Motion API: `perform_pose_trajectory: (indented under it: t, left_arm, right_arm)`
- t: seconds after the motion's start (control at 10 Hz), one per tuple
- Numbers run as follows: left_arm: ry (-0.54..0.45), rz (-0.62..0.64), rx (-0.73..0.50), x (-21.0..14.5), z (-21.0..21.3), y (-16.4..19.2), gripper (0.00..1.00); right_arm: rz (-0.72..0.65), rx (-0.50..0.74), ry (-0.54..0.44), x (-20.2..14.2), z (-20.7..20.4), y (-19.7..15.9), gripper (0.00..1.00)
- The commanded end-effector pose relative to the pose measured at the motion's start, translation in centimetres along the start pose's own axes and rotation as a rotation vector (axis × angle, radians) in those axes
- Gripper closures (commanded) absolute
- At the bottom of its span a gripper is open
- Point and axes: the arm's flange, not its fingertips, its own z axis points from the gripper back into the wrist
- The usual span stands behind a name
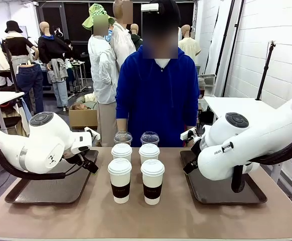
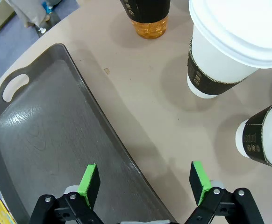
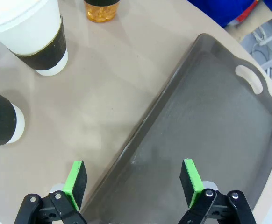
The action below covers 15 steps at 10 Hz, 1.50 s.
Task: Distribute the coffee onto the tray.
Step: Pick up one iced Americano and place it on the right Handle tray.
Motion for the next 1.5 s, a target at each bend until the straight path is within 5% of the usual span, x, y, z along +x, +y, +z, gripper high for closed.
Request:
perform_pose_trajectory:
  t: [0.0,0.5,1.4]
  left_arm:
    - [0.0,0.0,0.0,0.0,0.0,0.0,0.0]
    - [0.013,0.004,0.021,0.6,1.0,0.6,0.0]
    - [-0.035,-0.069,0.009,5.6,15.7,-1.0,0.0]
  right_arm:
    - [0.0,0.0,0.0,0.0,0.0,0.0,0.0]
    - [0.002,0.039,0.005,0.7,0.6,0.1,0.0]
    - [0.123,0.115,-0.088,5.0,13.8,-2.3,0.0]
